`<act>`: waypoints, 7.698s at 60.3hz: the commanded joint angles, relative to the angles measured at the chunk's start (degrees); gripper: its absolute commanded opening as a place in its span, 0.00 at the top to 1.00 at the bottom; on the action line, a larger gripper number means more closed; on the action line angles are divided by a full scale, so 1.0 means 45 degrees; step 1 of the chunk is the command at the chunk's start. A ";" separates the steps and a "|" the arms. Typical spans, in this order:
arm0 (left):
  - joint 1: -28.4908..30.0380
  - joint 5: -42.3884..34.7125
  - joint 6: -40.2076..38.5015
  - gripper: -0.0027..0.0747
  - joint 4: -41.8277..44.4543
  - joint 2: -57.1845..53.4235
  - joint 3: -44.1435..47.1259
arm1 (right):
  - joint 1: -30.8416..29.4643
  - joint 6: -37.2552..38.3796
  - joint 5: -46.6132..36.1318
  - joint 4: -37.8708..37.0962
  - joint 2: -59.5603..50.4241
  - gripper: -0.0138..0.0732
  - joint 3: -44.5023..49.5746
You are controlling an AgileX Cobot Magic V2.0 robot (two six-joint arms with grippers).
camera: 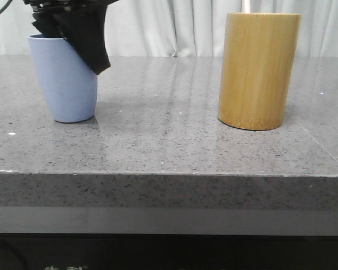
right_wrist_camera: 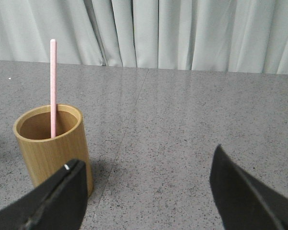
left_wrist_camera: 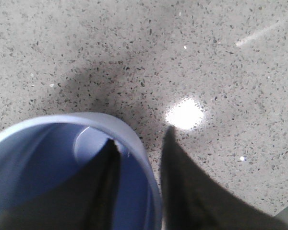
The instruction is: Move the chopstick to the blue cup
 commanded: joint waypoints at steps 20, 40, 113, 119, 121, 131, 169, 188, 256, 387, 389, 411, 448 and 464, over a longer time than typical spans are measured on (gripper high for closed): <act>-0.0932 0.1041 -0.0040 0.99 -0.0247 -0.0561 -0.2137 | -0.0014 -0.0039 -0.0933 0.0082 0.0191 0.21 -0.0434; -0.2341 0.0372 -0.0040 0.99 -0.0892 -0.0378 -0.2799 | -0.0014 -0.0039 -0.0933 0.0082 0.0191 0.21 -0.0434; -0.2218 0.1041 -0.0666 0.55 0.0473 -0.1270 -0.4517 | -0.0013 -0.0039 -0.0740 0.0082 0.0191 0.21 -0.0434; -0.1575 0.1041 -0.0666 0.75 0.0784 -0.1856 -0.3913 | -0.0013 -0.0039 -0.0740 0.0082 0.0191 0.21 -0.0434; -0.1391 0.1041 -0.0686 0.79 0.0784 -0.1983 -0.3752 | -0.0013 -0.0039 -0.0740 0.0082 0.0191 0.21 -0.0434; 0.0385 0.1041 -0.0795 0.99 0.0784 -0.3038 -0.2192 | -0.0013 -0.0039 -0.0754 0.0082 0.0191 0.21 -0.0434; 0.5714 -0.6363 -0.2119 0.99 0.0313 -1.2194 0.8619 | -0.0013 -0.0039 -0.0706 0.0370 0.0191 0.21 -0.0434; 0.5714 -0.8859 -0.2119 0.99 0.0073 -1.7770 1.3252 | 0.0609 -0.0051 -0.0839 0.0412 0.1107 0.21 -0.0521; 0.5714 -0.8888 -0.2119 0.99 0.0051 -1.9048 1.4061 | 0.4316 -0.0062 -0.3658 0.0412 1.3631 0.37 -0.8849; 0.5714 -0.8888 -0.2119 0.99 0.0051 -1.9048 1.4061 | 0.8481 -0.0062 -0.8713 0.0163 1.4434 0.56 -0.8832; 0.5714 -0.8888 -0.2119 0.99 0.0051 -1.9048 1.4061 | 0.8455 -0.0062 -0.8713 0.0163 1.4401 0.53 -0.8832; 0.5714 -0.8888 -0.2119 0.99 0.0051 -1.9048 1.4061 | 0.8199 -0.0425 -0.5453 0.0163 1.2809 0.55 -0.9919; 0.5714 -0.8888 -0.2119 0.99 0.0051 -1.9048 1.4061 | 0.2208 -0.0425 0.3562 0.0122 1.0934 0.97 -1.2170; 0.5714 -0.8937 -0.2119 0.99 0.0051 -1.9048 1.4061 | 0.1608 -0.0425 0.0869 -0.0292 0.7271 0.97 -0.7170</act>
